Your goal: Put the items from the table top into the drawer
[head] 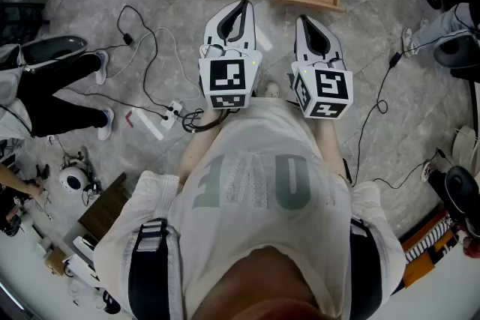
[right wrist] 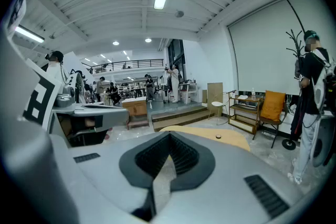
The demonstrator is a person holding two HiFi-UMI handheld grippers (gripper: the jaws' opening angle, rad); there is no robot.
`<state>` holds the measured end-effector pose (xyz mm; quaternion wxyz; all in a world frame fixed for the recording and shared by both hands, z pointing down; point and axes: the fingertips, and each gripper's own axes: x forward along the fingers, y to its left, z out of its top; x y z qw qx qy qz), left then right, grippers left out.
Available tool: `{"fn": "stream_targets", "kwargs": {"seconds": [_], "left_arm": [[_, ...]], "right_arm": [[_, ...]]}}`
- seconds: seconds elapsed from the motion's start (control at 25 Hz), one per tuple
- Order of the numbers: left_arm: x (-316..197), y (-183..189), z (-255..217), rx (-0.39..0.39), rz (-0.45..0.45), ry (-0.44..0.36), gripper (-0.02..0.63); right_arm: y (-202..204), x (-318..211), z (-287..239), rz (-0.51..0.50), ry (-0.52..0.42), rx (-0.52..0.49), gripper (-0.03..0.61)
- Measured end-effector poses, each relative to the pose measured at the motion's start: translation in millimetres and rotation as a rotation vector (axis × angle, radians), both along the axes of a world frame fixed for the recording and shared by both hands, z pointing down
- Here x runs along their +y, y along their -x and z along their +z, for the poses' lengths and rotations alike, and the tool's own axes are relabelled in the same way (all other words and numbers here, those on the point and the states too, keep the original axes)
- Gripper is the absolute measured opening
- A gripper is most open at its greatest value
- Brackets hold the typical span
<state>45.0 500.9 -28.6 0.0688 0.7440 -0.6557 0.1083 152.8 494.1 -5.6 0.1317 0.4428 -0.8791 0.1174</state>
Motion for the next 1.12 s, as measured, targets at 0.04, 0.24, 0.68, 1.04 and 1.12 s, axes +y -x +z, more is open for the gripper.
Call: {"fn": "stream_targets", "kwargs": {"seconds": [0.04, 0.24, 0.68, 1.04, 1.12], "left_arm": [[-1.5, 4.0, -0.7, 0.001, 0.003, -0.005, 0.006], [-4.3, 22.5, -1.0, 0.011, 0.011, -0.014, 0.006], [-18.0, 55.5, -7.4, 0.050, 0.066, -0.030, 0.006], [-31.6, 72.1, -15.2, 0.077, 0.078, -0.074, 0.006], [-39.8, 75.4, -16.0, 0.087, 0.065, -0.078, 0.006]], "right_arm": [[2.9, -1.0, -0.1, 0.005, -0.001, 0.000, 0.005], [17.2, -2.2, 0.1, 0.017, -0.001, 0.010, 0.005], [45.4, -6.6, -8.2, 0.075, 0.013, -0.036, 0.005], [39.0, -20.8, -20.5, 0.128, -0.015, -0.018, 0.005], [39.8, -27.9, -20.9, 0.121, -0.021, -0.021, 0.005]]}}
